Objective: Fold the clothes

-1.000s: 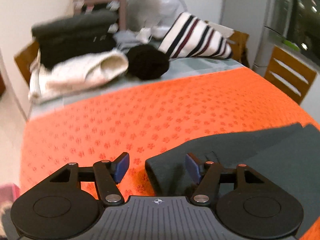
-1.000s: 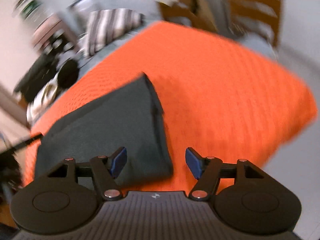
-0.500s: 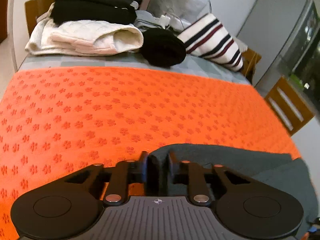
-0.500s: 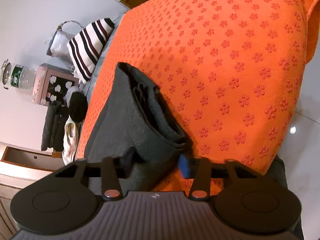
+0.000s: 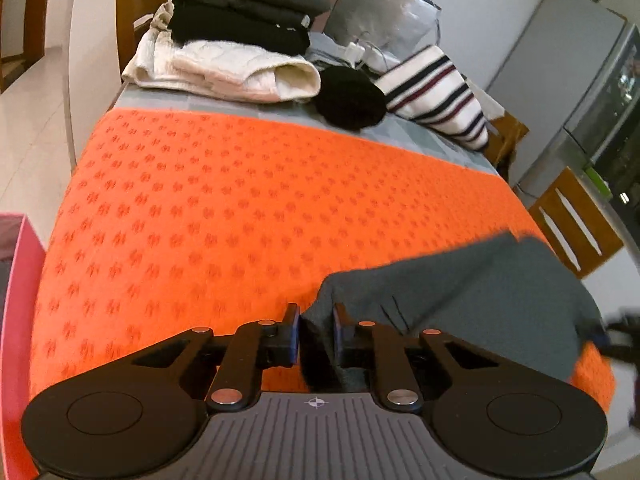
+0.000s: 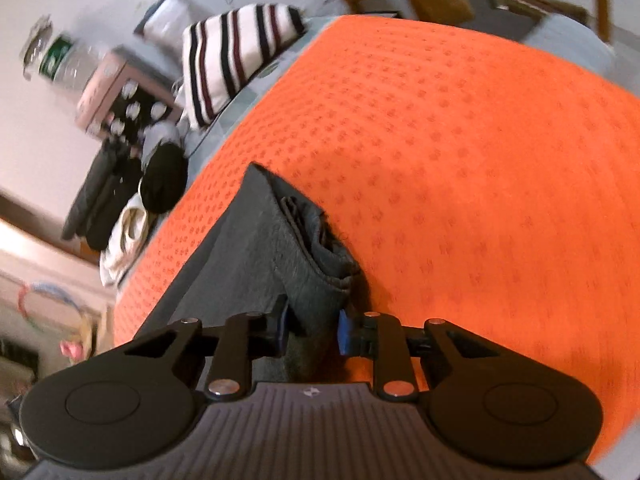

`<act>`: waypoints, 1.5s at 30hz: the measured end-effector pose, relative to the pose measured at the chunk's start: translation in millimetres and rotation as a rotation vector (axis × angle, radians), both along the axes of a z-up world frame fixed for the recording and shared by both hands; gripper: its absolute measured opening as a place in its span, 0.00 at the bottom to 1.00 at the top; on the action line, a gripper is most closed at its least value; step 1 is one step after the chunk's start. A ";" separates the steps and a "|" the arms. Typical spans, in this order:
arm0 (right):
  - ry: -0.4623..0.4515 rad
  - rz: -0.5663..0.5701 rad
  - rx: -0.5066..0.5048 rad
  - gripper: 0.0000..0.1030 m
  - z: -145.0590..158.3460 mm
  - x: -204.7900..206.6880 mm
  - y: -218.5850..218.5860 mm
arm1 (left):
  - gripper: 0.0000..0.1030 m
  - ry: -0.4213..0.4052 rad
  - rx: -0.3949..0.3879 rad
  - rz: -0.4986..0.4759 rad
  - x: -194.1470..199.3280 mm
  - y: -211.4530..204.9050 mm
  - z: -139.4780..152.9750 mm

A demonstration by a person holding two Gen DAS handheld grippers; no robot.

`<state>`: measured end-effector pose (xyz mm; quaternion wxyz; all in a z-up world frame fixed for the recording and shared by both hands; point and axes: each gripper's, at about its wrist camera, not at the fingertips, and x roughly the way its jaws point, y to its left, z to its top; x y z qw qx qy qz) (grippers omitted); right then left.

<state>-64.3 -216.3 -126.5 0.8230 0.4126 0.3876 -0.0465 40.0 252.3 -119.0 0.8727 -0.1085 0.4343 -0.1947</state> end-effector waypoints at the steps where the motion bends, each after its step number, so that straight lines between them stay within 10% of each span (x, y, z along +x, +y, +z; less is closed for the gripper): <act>1: 0.005 0.028 -0.008 0.27 0.9 12.4 -5.0 | 0.18 0.013 -0.004 0.001 -7.4 0.9 0.0; 23: -0.001 0.521 -0.246 0.32 26.9 229.9 12.7 | 0.19 0.153 -0.057 -0.226 -115.1 -59.2 -12.7; 34: -0.104 0.557 -0.442 0.38 82.7 160.9 19.8 | 0.26 -0.008 -0.046 -0.214 -130.0 -30.5 19.8; 45: -0.188 0.766 -0.366 0.43 99.2 50.8 79.1 | 0.26 -0.075 -0.026 -0.370 -83.5 -43.4 35.5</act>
